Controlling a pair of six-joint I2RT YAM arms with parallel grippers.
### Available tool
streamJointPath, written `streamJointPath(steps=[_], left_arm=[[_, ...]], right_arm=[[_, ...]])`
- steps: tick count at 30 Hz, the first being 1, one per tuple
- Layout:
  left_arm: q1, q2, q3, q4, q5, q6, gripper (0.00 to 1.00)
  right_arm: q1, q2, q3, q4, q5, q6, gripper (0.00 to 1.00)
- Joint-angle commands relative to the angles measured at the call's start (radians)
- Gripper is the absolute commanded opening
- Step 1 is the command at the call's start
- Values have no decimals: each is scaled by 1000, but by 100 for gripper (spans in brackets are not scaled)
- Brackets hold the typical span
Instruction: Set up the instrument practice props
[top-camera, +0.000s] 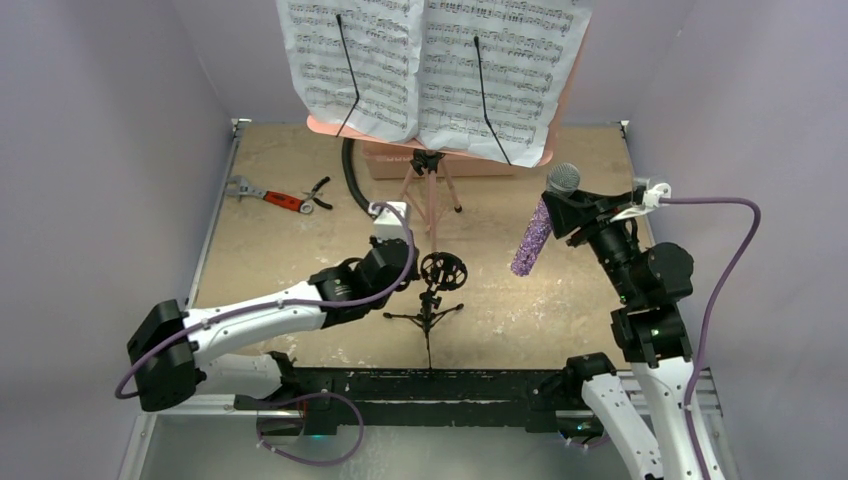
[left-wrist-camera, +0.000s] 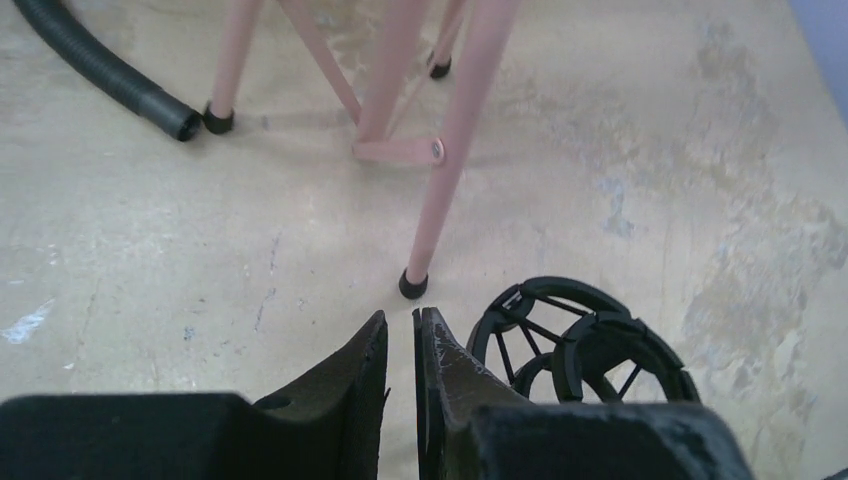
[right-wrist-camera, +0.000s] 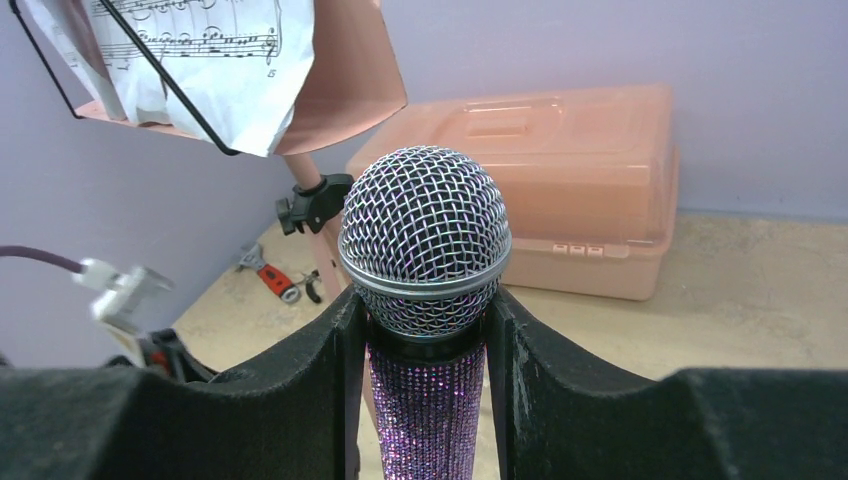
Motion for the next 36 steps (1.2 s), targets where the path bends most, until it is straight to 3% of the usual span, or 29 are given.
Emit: streamJointPath(steps=[1, 12, 30, 36], left_arm=[[2, 81, 72, 42, 140, 66, 13], [3, 138, 119, 162, 241, 194, 13], [3, 210, 173, 223, 498, 333, 15], [3, 223, 199, 271, 563, 361, 18]], right_arm=[[3, -9, 3, 128, -36, 25, 0], [5, -11, -24, 164, -149, -5, 0], [4, -128, -198, 429, -306, -59, 0], [3, -118, -225, 537, -353, 6, 0]])
